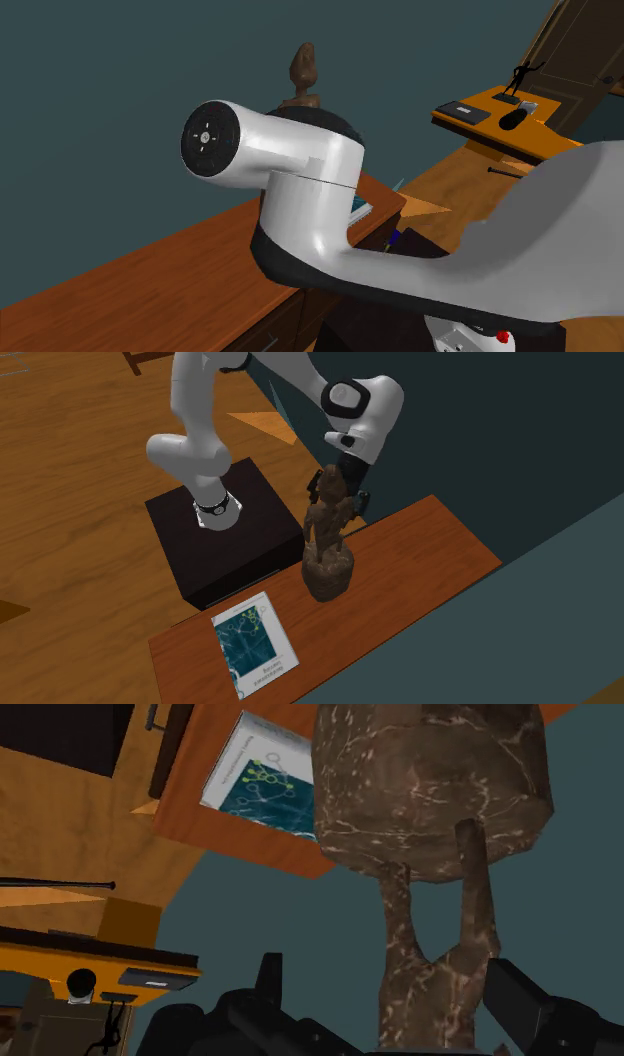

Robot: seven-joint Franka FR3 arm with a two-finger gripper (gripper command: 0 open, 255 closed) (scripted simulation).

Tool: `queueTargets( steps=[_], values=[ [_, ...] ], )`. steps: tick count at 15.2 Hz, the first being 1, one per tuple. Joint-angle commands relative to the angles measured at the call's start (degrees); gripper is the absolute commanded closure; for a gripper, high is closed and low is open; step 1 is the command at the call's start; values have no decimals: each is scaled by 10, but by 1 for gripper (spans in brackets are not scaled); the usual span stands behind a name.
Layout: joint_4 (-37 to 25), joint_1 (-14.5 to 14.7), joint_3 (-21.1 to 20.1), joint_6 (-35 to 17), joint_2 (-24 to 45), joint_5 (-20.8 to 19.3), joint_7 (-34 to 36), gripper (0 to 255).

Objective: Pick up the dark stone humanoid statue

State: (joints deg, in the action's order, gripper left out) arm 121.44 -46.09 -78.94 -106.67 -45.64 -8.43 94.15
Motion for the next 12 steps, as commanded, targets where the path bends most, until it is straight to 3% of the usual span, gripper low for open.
queueTargets(
  steps=[1,3,12],
  values=[
    [-74,-111,-85,28,-30,-3,58,0],
    [-147,-196,-134,63,-76,5,93,0],
    [-123,-204,-164,34,-94,24,116,0]
  ],
)
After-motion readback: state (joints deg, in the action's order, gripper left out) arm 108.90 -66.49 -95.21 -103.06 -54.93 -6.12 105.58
